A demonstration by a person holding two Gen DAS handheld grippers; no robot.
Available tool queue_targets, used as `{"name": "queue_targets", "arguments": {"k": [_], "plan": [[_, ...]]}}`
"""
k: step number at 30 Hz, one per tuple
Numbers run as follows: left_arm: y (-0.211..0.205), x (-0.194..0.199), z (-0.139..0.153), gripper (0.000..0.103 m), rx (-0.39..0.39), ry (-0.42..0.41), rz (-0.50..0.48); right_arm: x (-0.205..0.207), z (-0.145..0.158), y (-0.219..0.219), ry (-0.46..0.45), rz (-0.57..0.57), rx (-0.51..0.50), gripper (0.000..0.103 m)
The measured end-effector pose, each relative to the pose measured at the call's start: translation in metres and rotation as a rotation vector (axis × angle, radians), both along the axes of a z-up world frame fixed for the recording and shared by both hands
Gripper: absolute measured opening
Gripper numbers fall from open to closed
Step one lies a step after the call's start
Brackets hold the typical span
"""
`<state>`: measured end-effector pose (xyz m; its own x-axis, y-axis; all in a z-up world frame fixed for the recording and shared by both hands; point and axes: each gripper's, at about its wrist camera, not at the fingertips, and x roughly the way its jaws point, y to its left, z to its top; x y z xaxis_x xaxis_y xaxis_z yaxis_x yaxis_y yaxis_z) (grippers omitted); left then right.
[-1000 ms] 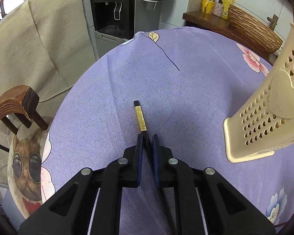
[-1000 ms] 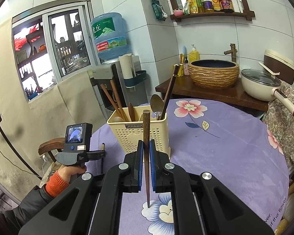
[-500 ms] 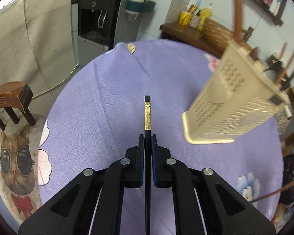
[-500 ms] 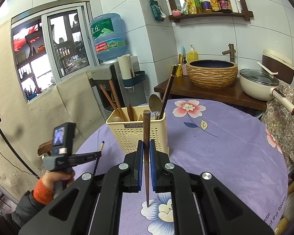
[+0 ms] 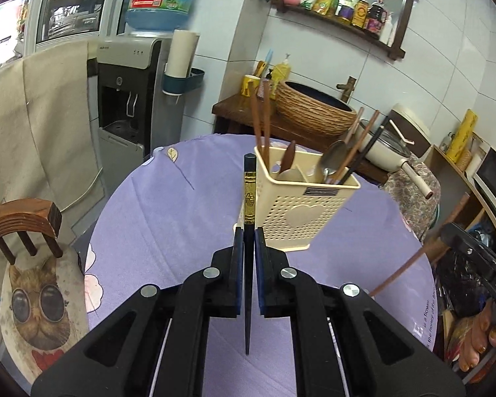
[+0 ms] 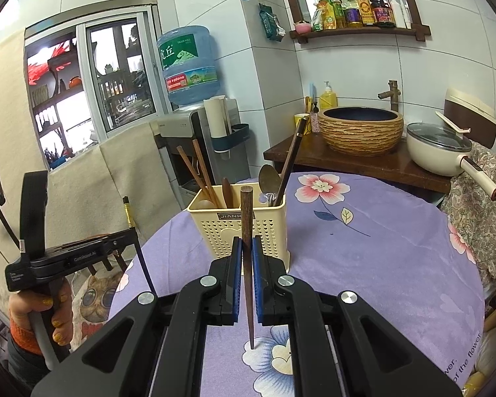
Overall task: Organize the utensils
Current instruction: 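Lift the black chopstick upright with the left tool and carry it over the basket, then lower both chopsticks into the basket and open both tools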
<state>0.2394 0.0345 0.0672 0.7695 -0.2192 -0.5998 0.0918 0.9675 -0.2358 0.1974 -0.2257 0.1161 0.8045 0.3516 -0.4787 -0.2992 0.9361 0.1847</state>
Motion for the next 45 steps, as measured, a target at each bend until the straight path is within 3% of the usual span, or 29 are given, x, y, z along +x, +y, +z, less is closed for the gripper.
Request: {"name": "queue_targets", "arguments": {"k": [14, 23, 28, 32, 37, 41, 45], "plan": [[-0.022, -0.005, 0.037, 0.007, -0.016, -0.046, -0.1, 0.004, 0.018, 0.007, -0.029, 0.02, -0.016, 0.007], [-0.037, 0.005, 0.125, 0.007, -0.013, -0.18, -0.152, 0.031, 0.089, 0.017, -0.144, 0.032, -0.024, 0.007], [-0.045, 0.024, 0.177, 0.007, 0.01, -0.245, -0.134, 0.05, 0.138, 0.026, -0.239, 0.01, -0.03, 0.007], [-0.049, 0.052, 0.199, 0.007, 0.031, -0.271, -0.072, 0.068, 0.152, 0.031, -0.281, -0.015, -0.024, 0.007], [-0.048, 0.089, 0.184, 0.007, 0.052, -0.239, -0.017, 0.093, 0.129, 0.042, -0.294, -0.059, -0.076, 0.007], [-0.045, 0.117, 0.144, 0.007, 0.031, -0.159, -0.004, 0.108, 0.096, 0.044, -0.301, -0.097, -0.09, 0.002], [-0.044, 0.132, 0.109, 0.007, 0.023, -0.097, -0.003, 0.126, 0.072, 0.043, -0.239, -0.112, -0.08, 0.001]]}}
